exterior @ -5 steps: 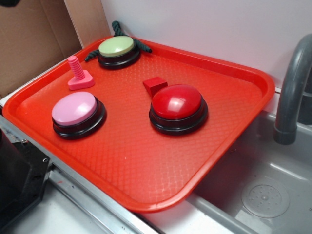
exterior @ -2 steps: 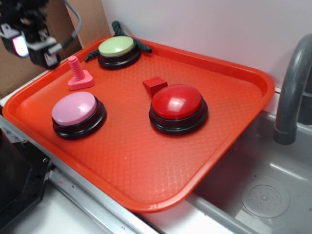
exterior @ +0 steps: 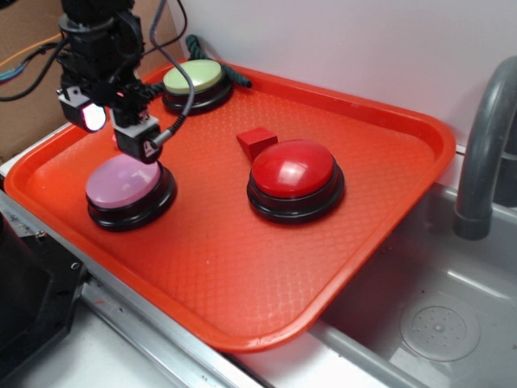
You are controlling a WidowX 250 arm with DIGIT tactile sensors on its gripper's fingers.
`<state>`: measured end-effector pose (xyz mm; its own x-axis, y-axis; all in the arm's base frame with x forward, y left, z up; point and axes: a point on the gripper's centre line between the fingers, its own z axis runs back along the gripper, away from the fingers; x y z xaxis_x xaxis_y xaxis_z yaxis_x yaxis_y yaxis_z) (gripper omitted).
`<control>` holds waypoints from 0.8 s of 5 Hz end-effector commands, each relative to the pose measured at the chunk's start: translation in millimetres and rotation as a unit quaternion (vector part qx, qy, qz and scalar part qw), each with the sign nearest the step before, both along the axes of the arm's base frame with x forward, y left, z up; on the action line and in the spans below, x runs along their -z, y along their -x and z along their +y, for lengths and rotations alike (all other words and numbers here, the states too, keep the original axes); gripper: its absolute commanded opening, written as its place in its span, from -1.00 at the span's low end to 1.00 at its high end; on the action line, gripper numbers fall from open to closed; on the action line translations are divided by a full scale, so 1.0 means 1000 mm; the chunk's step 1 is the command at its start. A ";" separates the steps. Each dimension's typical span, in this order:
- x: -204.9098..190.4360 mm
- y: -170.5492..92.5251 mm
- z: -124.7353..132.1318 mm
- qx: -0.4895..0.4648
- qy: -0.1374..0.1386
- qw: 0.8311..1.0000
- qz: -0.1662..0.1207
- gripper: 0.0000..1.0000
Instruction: Push the pink button.
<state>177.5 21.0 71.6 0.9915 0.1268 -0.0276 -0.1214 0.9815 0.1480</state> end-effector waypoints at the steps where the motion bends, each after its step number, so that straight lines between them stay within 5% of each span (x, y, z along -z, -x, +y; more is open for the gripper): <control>1: 0.019 0.007 0.006 -0.033 0.021 0.998 -0.046 1.00; 2: 0.028 0.012 0.010 -0.040 0.025 0.998 -0.037 1.00; 4: -0.013 0.017 0.018 -0.043 0.011 0.998 -0.040 1.00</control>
<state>151.1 33.1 72.1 0.9754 0.2206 0.0028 -0.2193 0.9683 0.1196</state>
